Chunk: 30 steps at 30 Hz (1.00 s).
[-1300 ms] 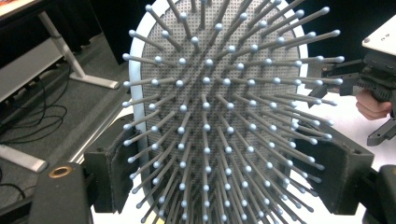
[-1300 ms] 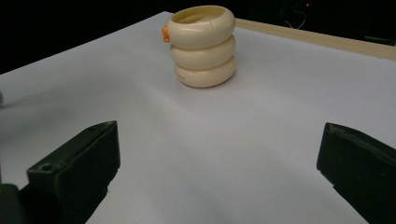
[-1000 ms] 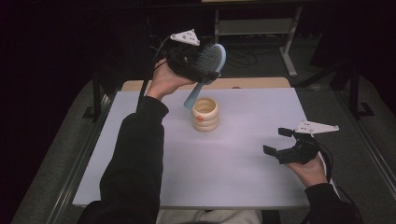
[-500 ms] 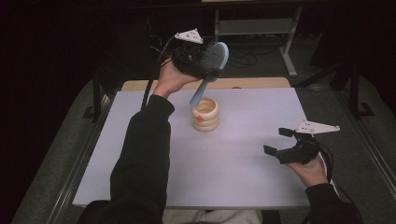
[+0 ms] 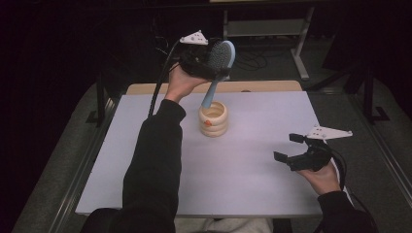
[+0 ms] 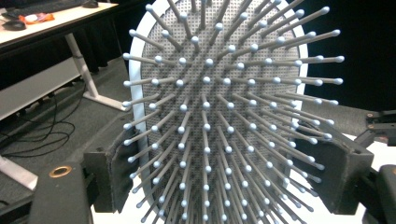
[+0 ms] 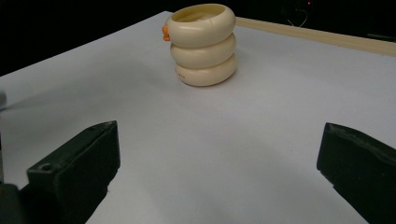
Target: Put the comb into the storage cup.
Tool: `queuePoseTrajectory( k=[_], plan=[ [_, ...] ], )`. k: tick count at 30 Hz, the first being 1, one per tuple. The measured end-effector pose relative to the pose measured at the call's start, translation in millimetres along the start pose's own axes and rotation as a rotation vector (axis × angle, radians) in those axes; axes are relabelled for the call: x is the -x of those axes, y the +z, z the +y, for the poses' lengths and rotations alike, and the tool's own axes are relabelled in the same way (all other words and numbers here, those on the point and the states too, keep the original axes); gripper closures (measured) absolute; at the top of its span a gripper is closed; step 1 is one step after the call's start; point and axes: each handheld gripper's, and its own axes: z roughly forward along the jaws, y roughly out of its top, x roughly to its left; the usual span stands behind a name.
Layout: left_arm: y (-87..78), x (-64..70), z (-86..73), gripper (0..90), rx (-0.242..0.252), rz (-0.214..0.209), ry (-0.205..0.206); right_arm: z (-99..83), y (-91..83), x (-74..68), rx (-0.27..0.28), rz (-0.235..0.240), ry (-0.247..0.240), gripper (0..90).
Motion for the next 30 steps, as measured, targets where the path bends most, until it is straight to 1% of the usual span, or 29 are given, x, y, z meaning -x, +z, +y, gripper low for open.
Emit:
queuePoseTrajectory(
  k=[3, 7, 10, 11, 14, 15, 20, 25, 30],
  plan=[
    [1.0, -1.4, -3.4, 19.8, -0.005, 0.009, -0.002, 0.0, -0.6, 0.5, 0.003, -0.001, 0.003, 0.0],
    [1.6, -3.2, -9.5, 19.8, 0.027, 0.012, -0.017, 0.0, -0.2, 0.7, 0.002, -0.001, 0.001, 0.0],
    [6.4, -4.8, -16.9, 19.8, 0.014, 0.015, -0.021, 0.0, 1.3, 0.4, -0.007, -0.001, -0.001, 0.0],
    [6.4, -4.8, -16.9, 19.8, 0.014, 0.015, -0.021, 0.0, 1.3, 0.4, -0.007, -0.001, -0.001, 0.0],
    [12.9, -6.4, -25.8, 19.8, 0.017, 0.012, -0.036, 0.0, 1.3, 0.3, -0.007, -0.002, -0.001, 0.0],
    [12.9, -6.4, -25.8, 19.8, 0.017, 0.012, -0.036, 0.0, 1.3, 0.3, -0.007, -0.002, -0.001, 0.0],
    [23.3, -5.9, -35.0, 19.8, 0.007, -0.003, -0.036, -0.3, 1.5, 0.5, -0.01, -0.002, 0.0, 0.0],
    [31.8, -10.1, -45.1, 19.8, -0.015, -0.01, -0.052, -0.2, 1.2, 0.1, -0.008, -0.001, -0.002, 0.0],
    [37.5, -9.7, -53.2, 19.8, -0.017, -0.016, -0.062, -0.4, 0.5, -0.1, -0.006, -0.001, 0.001, 0.0]
  ],
)
